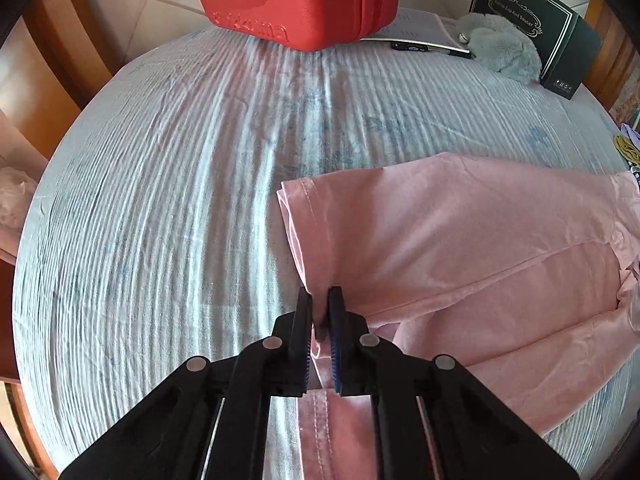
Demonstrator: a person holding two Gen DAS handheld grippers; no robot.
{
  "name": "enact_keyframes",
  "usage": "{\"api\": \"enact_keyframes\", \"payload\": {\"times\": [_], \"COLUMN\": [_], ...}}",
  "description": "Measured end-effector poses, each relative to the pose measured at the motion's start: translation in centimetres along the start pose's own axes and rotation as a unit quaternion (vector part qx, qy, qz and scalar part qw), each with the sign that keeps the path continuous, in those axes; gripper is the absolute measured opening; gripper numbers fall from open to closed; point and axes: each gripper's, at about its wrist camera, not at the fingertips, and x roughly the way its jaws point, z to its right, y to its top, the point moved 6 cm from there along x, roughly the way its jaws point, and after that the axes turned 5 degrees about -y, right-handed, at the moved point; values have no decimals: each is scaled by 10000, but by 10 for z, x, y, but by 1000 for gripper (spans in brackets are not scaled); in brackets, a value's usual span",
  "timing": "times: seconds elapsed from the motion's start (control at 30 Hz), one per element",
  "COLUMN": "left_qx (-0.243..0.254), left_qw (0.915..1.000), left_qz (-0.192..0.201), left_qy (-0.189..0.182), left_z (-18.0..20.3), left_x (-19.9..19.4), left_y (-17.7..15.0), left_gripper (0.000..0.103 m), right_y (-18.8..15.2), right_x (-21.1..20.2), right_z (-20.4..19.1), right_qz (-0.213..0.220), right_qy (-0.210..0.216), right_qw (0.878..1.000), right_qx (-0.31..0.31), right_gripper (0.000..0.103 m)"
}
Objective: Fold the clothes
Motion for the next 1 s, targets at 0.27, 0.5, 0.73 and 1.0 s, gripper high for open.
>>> {"api": "enact_keyframes", "payload": {"times": [0.27, 0.5, 0.73, 1.0], "left_qx": [-283, -310, -146, -346], "left_qw": [9994, 9989, 9990, 9987], "left_qz": [129, -225, -253, 109], "left_qy": [-144, -282, -326, -362], "left_z": [-5, 2, 10, 6], "left_x": [-15, -2, -3, -12], "left_y": [7, -8, -18, -8], "left_gripper": [43, 39, 21, 46], "right_y": [-10, 10, 3, -5], "right_x": [-15, -4, 12, -18], "right_z": [11, -10, -25, -8], "right_qz": [210, 202, -255, 102], "right_qy": [82, 151, 136, -20], "right_qw": [9993, 9992, 9995, 9999], "right_qx": [297, 318, 107, 120], "right_gripper": [9, 9, 9, 29]}}
